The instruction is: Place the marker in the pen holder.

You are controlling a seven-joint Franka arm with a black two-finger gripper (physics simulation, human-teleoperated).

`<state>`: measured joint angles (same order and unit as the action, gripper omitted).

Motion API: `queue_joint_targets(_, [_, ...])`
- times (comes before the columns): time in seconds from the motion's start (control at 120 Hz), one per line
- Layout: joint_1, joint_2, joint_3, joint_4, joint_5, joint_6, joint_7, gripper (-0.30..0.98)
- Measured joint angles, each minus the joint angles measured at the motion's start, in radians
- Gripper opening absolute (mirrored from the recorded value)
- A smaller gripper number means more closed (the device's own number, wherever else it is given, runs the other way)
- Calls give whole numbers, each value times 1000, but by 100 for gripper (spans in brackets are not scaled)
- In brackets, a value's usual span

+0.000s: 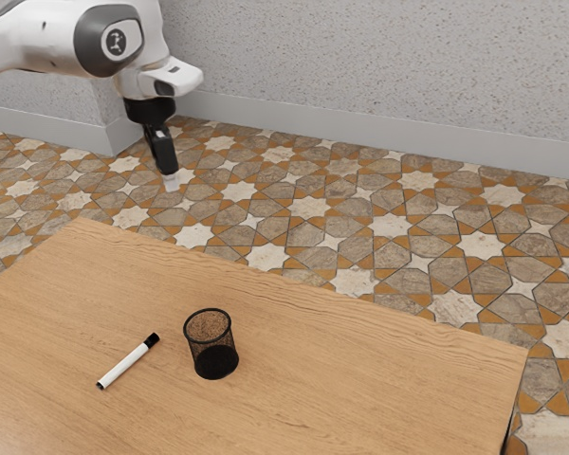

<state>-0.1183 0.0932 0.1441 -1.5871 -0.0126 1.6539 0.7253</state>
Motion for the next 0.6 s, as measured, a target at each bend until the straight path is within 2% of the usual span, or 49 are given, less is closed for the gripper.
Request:
queue_joint_targets(0.15, [5,-12,0,-9,0,2,39,69])
queue_joint_targets(0.225, [-6,-53,4,-89,0,11,39,69])
queue_joint_targets(0.283, [-22,-90,13,-254,0,83,19,69])
queue_joint_targets(0.333, [-32,-92,21,-326,5,145,3,69])
queue_joint_targets(0.6, [-73,-79,57,-455,14,321,-169,69])
